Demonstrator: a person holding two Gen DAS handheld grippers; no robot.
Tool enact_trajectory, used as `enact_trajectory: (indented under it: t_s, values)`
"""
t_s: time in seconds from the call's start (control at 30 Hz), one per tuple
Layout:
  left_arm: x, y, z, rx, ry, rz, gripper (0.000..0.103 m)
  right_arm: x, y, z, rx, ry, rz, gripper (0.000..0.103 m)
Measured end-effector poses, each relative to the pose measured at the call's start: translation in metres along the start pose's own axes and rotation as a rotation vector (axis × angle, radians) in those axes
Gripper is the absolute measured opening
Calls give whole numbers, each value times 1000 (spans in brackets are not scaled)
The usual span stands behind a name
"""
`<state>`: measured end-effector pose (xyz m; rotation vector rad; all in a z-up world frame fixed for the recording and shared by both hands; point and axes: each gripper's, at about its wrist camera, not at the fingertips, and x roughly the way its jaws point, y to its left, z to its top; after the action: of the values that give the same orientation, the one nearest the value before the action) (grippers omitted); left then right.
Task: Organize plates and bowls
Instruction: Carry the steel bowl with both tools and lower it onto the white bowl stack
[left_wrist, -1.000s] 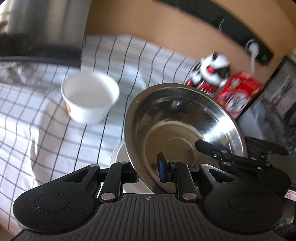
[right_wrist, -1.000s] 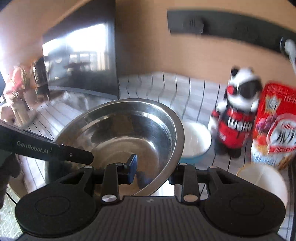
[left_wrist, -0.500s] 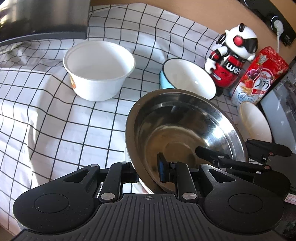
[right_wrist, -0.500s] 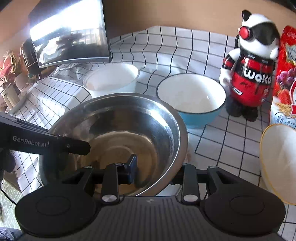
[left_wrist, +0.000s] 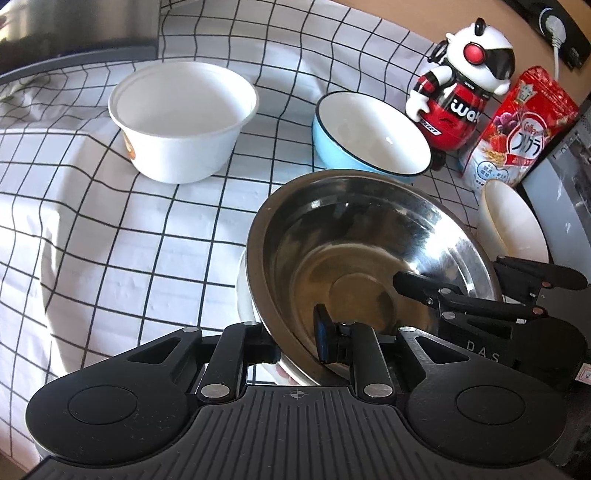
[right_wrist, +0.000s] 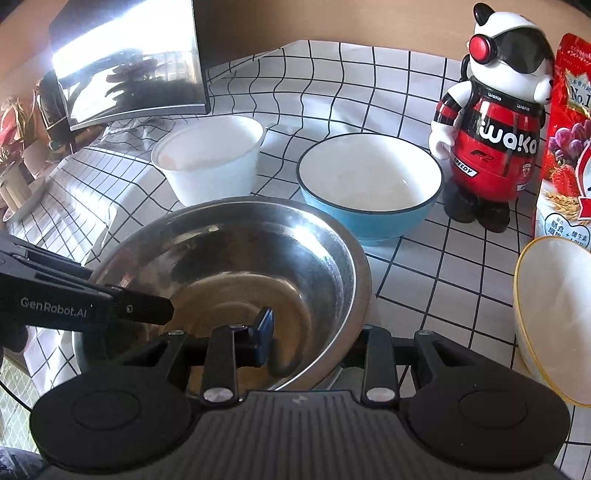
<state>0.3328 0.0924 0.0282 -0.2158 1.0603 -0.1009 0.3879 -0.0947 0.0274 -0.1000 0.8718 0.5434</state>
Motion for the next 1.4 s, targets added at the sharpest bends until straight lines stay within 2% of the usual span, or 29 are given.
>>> enact_trajectory:
  t_s: [0.73,1.4]
  values:
    - [-2,14,3,-119,-9,-50,20,-6,4,-3,-40,22,11,32]
    - [-2,18,2,-140,-18,-64,18,-21,1,-2,-28,29,21,32]
